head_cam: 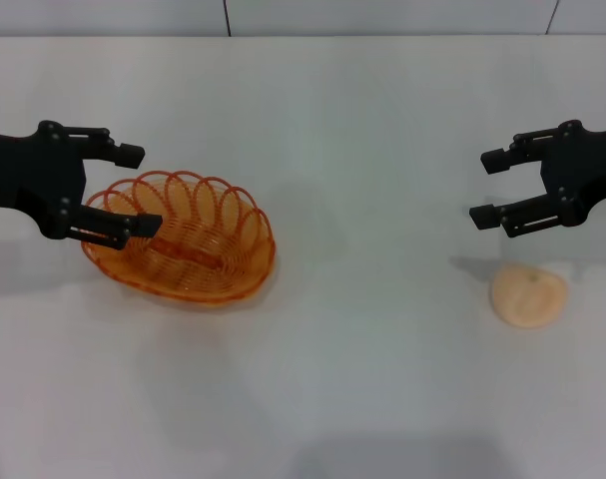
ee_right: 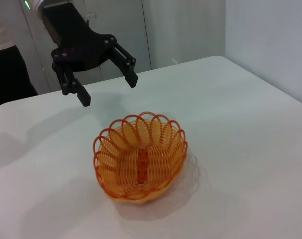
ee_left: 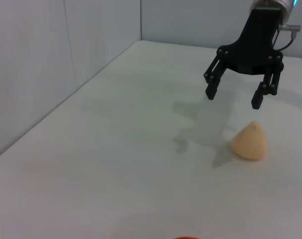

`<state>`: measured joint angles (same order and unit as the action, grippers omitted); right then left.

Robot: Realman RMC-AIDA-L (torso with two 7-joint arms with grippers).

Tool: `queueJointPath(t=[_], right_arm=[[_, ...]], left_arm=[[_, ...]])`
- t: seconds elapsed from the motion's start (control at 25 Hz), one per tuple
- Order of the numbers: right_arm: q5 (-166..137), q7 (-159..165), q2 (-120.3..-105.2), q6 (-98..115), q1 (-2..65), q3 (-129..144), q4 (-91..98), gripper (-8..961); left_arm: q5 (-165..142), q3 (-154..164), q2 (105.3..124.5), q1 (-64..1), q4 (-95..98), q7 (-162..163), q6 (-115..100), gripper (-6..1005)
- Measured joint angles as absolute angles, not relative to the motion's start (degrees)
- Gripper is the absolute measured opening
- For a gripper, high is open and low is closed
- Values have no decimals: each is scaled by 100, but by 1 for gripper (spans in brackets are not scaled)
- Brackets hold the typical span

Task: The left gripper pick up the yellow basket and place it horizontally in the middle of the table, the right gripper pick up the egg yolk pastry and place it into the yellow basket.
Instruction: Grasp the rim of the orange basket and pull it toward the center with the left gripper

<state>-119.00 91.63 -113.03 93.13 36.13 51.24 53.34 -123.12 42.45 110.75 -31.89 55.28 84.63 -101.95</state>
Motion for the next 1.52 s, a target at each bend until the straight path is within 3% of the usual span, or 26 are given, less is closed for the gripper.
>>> queueJointPath(t=[0.76,0.88,1.2,1.52], right_arm=[[-11900,9076,-11312,9297,3591,5133,5335,765],[-11898,9027,-11318,9293,3561,5130,5339,763],[-11891,8946,-11320,9269,3451,5116,5364,758],[-11864,8753,-11321,9263,3396,5113,5363,753]], left_arm=[[-12311,4259,11117,-3173,5564,8607,-10162,849],[-12325,4283,11143,-3136,5922,9083,-10198,845],[-12724,4309,11429,-2841,7878,11549,-10291,834],[-14116,4497,11374,-3110,8205,13963,-10367,823]])
